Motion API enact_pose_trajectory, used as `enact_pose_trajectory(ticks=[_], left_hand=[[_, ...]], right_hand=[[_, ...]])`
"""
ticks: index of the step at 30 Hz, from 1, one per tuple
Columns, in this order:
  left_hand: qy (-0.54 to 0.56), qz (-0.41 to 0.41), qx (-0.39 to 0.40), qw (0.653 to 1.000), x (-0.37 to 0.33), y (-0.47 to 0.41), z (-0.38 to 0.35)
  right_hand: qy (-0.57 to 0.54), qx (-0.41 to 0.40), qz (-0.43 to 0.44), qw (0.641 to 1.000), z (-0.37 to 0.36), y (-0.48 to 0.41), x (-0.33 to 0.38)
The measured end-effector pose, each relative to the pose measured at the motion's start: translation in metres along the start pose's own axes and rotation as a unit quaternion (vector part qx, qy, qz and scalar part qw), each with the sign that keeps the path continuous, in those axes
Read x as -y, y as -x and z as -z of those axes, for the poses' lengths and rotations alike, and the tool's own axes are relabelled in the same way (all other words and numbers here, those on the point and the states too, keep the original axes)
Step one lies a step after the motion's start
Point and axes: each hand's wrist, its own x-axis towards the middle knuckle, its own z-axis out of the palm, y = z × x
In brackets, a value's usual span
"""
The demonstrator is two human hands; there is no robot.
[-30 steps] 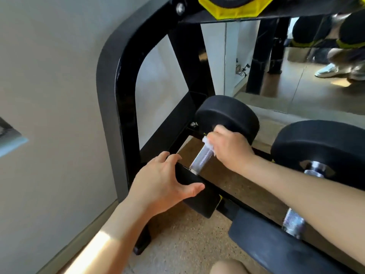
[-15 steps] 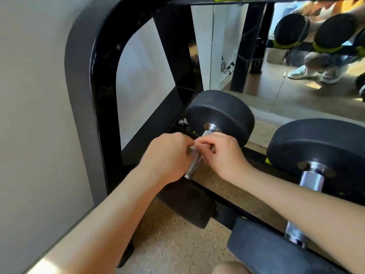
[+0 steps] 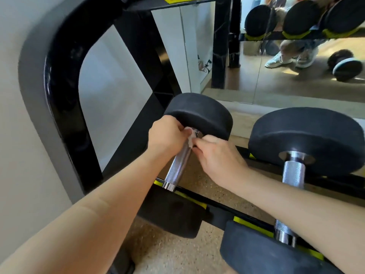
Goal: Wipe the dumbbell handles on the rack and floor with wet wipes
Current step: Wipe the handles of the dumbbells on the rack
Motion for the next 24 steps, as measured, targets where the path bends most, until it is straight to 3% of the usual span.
enact_pose_trajectory(ticks=[3,5,9,11,13,15,16,17,19,21,23,24], left_hand=[[-0.035,-0.020,-0.015,0.999,-0.003,0.012,0.005],[-0.151,-0.079,-0.025,0.985,-0.014,0.018,0.003],[-0.269,-0.138,-0.022,0.953,-0.021,0.022,-0.006],[-0.220,-0.101,0.000,0.970,-0.014,0.014,-0.004],[-0.065,-0.017,0.080,0.995,-0.006,0.002,0.000],[0.167,0.085,0.172,0.967,-0.002,-0.002,0.006],[0.204,0.100,0.187,0.956,-0.002,-0.001,0.008],[0.160,0.074,0.180,0.968,-0.003,-0.001,0.009],[-0.115,-0.049,0.116,0.985,-0.011,0.008,0.008],[-0.306,-0.171,0.043,0.936,-0.022,0.027,0.005],[-0.368,-0.209,0.043,0.905,-0.024,0.033,-0.002],[-0.344,-0.190,0.053,0.918,-0.021,0.029,0.000]], right_hand=[[0.050,0.007,0.003,0.999,0.001,-0.003,-0.002],[0.036,0.039,-0.044,0.998,-0.004,-0.002,-0.004],[-0.135,0.047,-0.194,0.970,-0.016,-0.003,-0.005],[-0.175,0.027,-0.210,0.961,-0.015,-0.007,-0.003],[-0.138,-0.008,-0.150,0.979,-0.010,-0.006,-0.002],[-0.105,-0.031,-0.086,0.990,-0.005,-0.006,-0.003],[-0.094,-0.036,-0.070,0.992,-0.005,-0.007,-0.005],[-0.081,-0.036,-0.067,0.994,-0.006,-0.008,-0.007],[-0.044,-0.021,-0.086,0.995,-0.011,-0.012,-0.011],[-0.022,0.011,-0.113,0.993,-0.015,-0.013,-0.011],[-0.050,0.039,-0.144,0.988,-0.017,-0.010,-0.008],[-0.064,0.042,-0.158,0.984,-0.017,-0.008,-0.005]])
